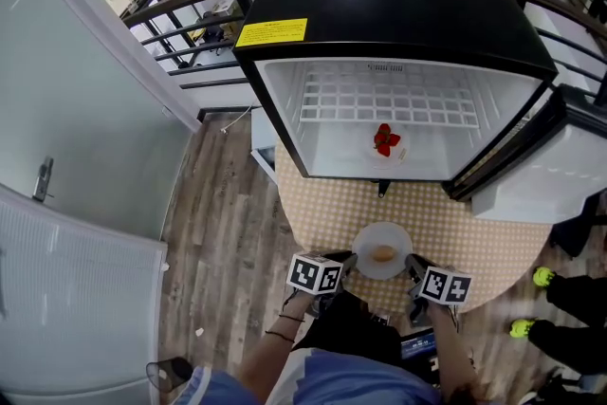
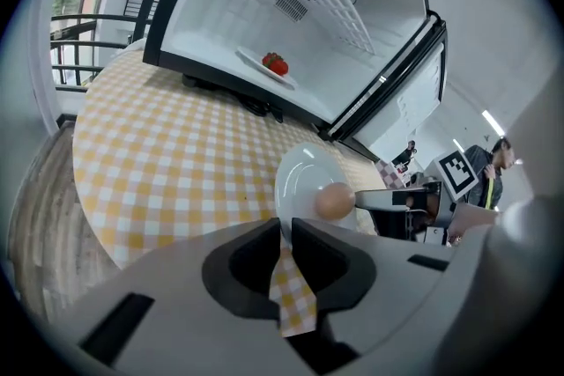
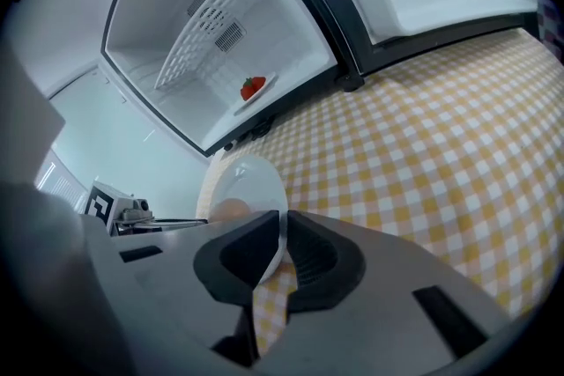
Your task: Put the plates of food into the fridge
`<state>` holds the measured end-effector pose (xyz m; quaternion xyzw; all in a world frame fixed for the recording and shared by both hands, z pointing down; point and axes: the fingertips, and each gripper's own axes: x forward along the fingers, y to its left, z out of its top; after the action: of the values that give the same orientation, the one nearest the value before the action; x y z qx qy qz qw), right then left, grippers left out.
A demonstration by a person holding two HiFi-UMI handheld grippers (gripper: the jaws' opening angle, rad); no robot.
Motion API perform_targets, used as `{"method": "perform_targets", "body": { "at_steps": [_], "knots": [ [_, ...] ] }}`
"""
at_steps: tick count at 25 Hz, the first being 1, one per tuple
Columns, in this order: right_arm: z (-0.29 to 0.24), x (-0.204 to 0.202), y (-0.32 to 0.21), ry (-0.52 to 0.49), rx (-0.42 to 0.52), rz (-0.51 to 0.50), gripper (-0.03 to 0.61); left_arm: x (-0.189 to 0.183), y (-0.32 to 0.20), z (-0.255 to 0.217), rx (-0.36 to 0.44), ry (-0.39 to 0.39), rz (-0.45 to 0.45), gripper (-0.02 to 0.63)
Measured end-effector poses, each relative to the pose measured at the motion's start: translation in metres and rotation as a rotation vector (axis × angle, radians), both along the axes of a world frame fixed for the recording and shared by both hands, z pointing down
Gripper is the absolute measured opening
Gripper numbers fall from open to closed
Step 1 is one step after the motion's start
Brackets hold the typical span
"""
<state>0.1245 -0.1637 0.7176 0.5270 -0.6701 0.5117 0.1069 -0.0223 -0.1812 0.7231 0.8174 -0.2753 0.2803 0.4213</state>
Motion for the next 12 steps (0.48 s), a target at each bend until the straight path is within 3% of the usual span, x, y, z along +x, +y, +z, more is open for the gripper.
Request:
{"method": "perform_targets", "body": {
  "at_steps": [6, 12],
  "knots": [
    [-0.031, -0.001, -0.014, 0.005, 0.067, 0.019, 0.040, -0.002, -0.015, -0.024, 0.064, 0.015, -0.034, 0.049],
    [-0.081, -0.003, -0.040, -0.036, 0.182, 0.024, 0.038, -0.005, -0.042, -0.074, 0.178, 0.081, -0.082, 0.049]
  ]
}}
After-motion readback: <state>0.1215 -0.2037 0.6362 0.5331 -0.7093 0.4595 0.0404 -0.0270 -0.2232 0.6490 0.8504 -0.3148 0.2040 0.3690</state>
